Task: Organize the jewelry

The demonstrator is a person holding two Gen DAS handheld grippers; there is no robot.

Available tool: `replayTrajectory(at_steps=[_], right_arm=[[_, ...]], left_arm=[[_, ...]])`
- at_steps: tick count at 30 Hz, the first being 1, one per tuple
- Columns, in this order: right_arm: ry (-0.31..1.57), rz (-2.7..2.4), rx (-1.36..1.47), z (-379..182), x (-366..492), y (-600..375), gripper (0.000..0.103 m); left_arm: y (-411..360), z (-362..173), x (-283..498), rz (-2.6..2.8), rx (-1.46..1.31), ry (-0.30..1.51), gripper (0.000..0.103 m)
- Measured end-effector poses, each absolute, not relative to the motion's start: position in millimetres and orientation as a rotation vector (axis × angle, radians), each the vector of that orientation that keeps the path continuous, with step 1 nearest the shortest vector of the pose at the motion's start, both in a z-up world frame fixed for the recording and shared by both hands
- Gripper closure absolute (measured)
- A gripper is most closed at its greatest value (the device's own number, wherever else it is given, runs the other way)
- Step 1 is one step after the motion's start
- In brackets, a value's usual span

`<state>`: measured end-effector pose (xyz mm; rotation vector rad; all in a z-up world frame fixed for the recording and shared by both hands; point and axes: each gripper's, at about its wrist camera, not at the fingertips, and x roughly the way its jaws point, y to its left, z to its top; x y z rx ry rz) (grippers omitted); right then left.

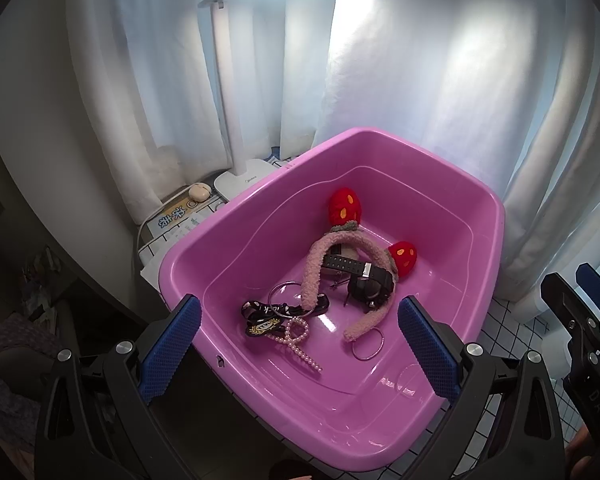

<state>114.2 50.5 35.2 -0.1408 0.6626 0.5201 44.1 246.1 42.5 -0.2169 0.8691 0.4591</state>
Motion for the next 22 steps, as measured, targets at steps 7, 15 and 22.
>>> replayTrajectory(at_steps=[7, 15, 22], right_arm=[[0.671, 0.526, -0.148, 32.3, 116.2, 50.6, 0.039], [0.678, 0.528, -0.148, 30.5, 118.8, 50.8, 0.039], [0.678, 0.531, -0.148, 30.2, 119.0, 51.7, 0.039]], left_arm=[[245.6, 39.4, 46.1, 0.47, -0.213, 0.883, 0.006], [242.1, 38.0, 47.1, 0.47, -0.212, 0.878, 0.006], [242.8, 37.2, 48.0, 0.471, -0.213, 0.879, 0.006]])
